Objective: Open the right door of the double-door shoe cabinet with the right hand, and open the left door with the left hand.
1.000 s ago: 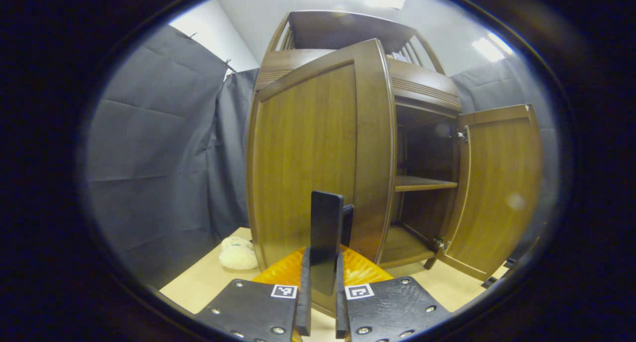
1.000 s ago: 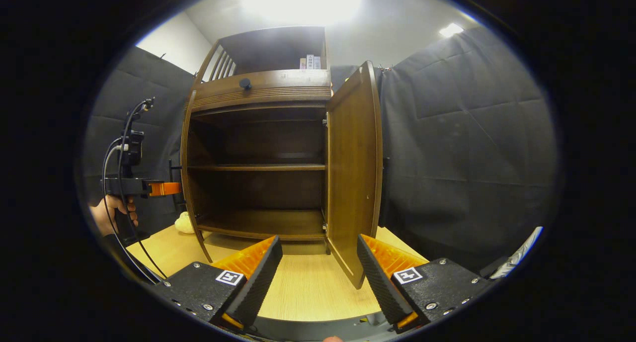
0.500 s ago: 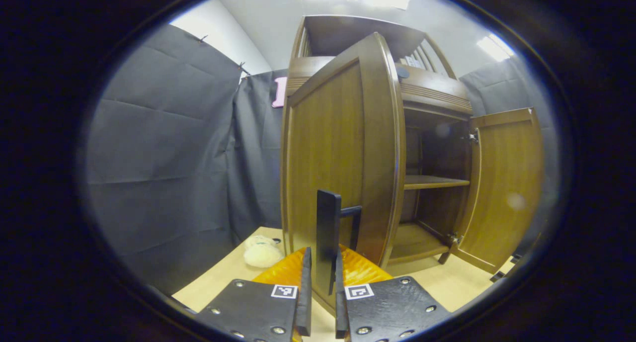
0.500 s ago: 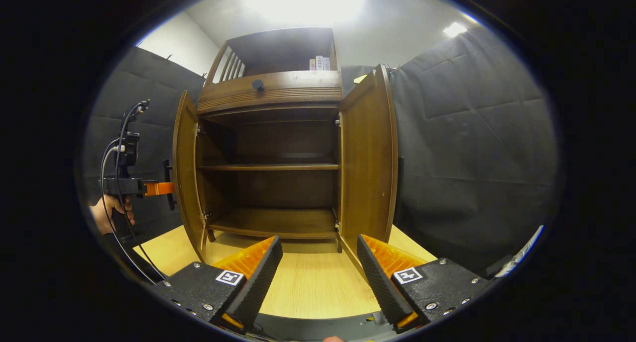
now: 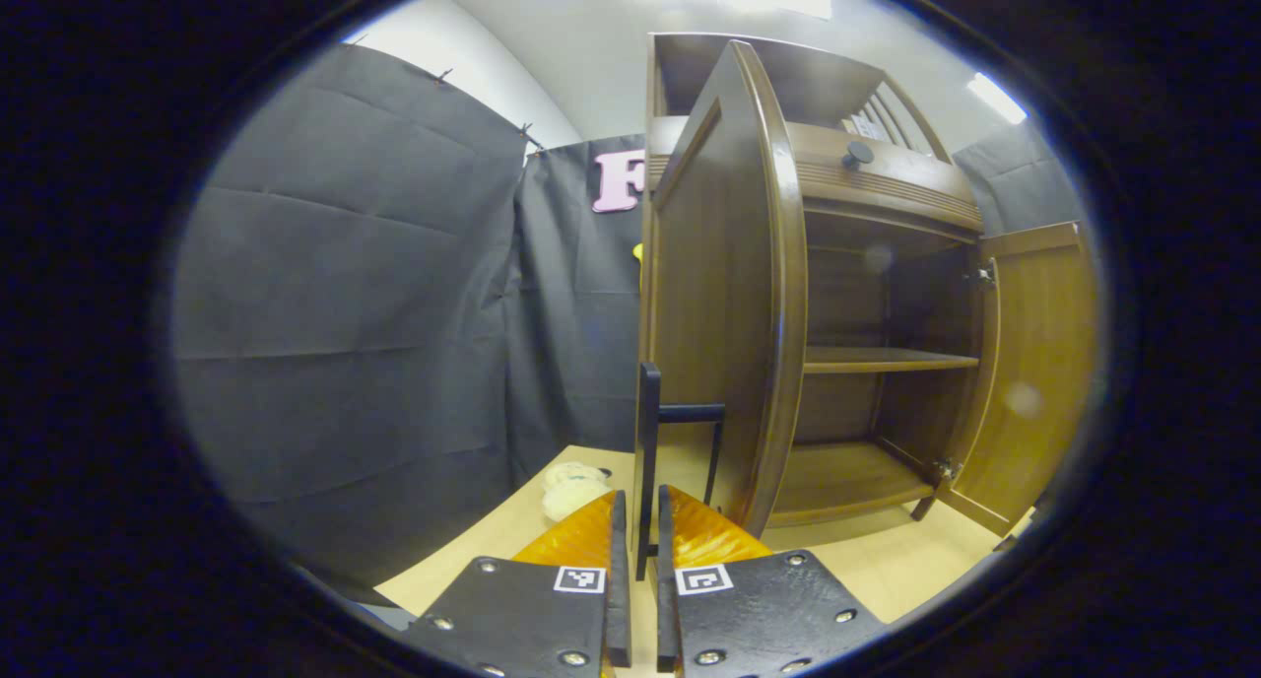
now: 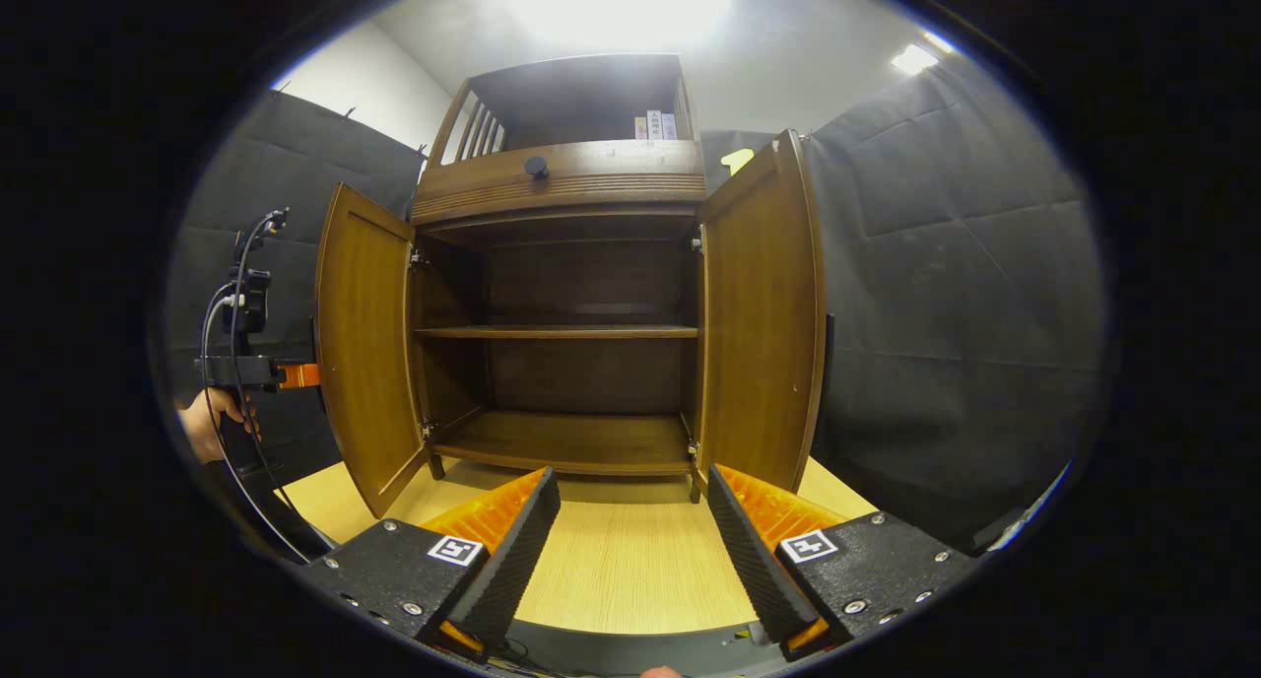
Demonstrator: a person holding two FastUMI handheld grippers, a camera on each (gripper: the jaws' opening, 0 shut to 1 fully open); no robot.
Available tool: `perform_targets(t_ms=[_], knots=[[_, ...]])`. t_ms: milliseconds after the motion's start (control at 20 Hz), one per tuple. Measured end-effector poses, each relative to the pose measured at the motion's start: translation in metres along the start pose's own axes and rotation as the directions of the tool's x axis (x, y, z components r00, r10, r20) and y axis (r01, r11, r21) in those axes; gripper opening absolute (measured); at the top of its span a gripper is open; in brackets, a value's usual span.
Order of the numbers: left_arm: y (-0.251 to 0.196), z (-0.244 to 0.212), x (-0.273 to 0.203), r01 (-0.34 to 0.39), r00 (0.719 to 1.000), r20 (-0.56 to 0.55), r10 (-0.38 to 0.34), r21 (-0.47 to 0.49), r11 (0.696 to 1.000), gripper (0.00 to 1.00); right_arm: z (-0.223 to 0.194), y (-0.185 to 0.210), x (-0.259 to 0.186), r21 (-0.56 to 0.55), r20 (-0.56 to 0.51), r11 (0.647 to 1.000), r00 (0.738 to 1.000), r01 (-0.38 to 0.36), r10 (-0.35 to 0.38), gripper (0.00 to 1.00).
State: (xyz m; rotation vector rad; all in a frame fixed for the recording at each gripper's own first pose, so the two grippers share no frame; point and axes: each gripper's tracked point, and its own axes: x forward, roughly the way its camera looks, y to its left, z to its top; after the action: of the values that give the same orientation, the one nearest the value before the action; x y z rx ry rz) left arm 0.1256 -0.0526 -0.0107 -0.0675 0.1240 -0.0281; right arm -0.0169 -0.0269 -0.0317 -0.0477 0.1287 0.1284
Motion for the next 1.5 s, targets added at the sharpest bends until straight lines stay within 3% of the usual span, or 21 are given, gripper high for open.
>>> perform_targets(t_ms=[150,200,250,300,350,450,500,650,700,850,900,950,1150,1200,1250,1400,1500], knots=[[0.025,-0.004,0.001,-0.027,1.000,0.002,0.027,0.000,1.000,0.14,0.006,0.013,-0.002,0.004,0.002,1.000,1.000,-0.012,0.012,0.94],[0.031,-0.003,-0.002,-0.019,1.000,0.000,0.019,-0.002,1.000,0.11,0.009,0.016,-0.001,0.007,0.007,1.000,1.000,-0.016,0.016,0.94],[0.033,-0.003,-0.002,-0.014,1.000,0.000,0.014,-0.003,1.000,0.18,0.009,0.018,-0.001,0.005,0.008,1.000,1.000,-0.020,0.019,0.94],[0.036,-0.005,-0.003,-0.009,1.000,0.000,0.009,0.008,1.000,0.18,0.009,0.020,0.000,0.001,0.008,1.000,1.000,-0.023,0.023,0.93],[0.038,-0.004,-0.004,-0.012,1.000,0.001,0.012,0.020,1.000,0.11,0.011,0.021,0.002,0.001,0.008,1.000,1.000,-0.026,0.026,0.93],[0.045,-0.003,-0.008,-0.026,1.000,0.011,0.026,0.030,0.999,0.11,0.016,0.024,-0.003,0.004,0.011,0.999,0.999,-0.036,0.036,0.94],[0.051,0.000,-0.012,-0.037,0.999,0.017,0.036,0.030,0.999,0.16,0.016,0.026,-0.002,0.001,0.008,0.999,0.999,-0.040,0.040,0.93],[0.062,0.005,-0.025,-0.074,0.997,0.026,0.073,0.037,0.997,0.11,0.013,0.034,0.007,0.006,0.007,0.998,0.998,-0.060,0.060,0.94],[0.076,0.004,-0.033,-0.091,0.995,0.035,0.090,0.041,0.995,0.18,0.013,0.036,0.007,0.011,0.007,0.998,0.998,-0.066,0.066,0.94],[0.105,0.000,-0.049,-0.116,0.993,0.039,0.115,0.026,0.993,0.18,0.014,0.043,0.005,0.022,0.002,0.996,0.997,-0.082,0.082,0.94],[0.104,0.001,-0.056,-0.111,0.993,0.038,0.110,0.018,0.994,0.19,0.015,0.043,0.004,0.030,0.006,0.996,0.996,-0.084,0.084,0.94],[0.106,0.004,-0.063,-0.111,0.993,0.047,0.110,0.023,0.994,0.11,0.015,0.044,0.004,0.040,0.008,0.996,0.997,-0.081,0.081,0.94],[0.089,0.027,-0.096,-0.077,0.994,0.084,0.073,0.049,0.996,0.19,0.015,0.036,0.002,0.063,0.005,0.997,0.999,-0.050,0.050,0.94],[0.084,0.031,-0.106,-0.070,0.993,0.097,0.065,0.050,0.996,0.11,0.017,0.033,0.001,0.066,0.007,0.997,0.999,-0.040,0.040,0.94],[0.079,0.035,-0.114,-0.062,0.993,0.108,0.057,0.045,0.997,0.18,0.018,0.030,-0.002,0.072,0.007,0.997,0.999,-0.034,0.033,0.94],[0.057,0.042,-0.139,-0.031,0.992,0.126,0.028,0.028,0.999,0.18,0.025,0.026,-0.006,0.092,0.017,0.996,1.000,-0.021,0.020,0.92],[0.044,0.043,-0.157,-0.008,0.992,0.127,0.006,0.019,1.000,0.08,0.031,0.020,-0.009,0.089,0.031,0.996,0.999,-0.015,0.012,0.92]])
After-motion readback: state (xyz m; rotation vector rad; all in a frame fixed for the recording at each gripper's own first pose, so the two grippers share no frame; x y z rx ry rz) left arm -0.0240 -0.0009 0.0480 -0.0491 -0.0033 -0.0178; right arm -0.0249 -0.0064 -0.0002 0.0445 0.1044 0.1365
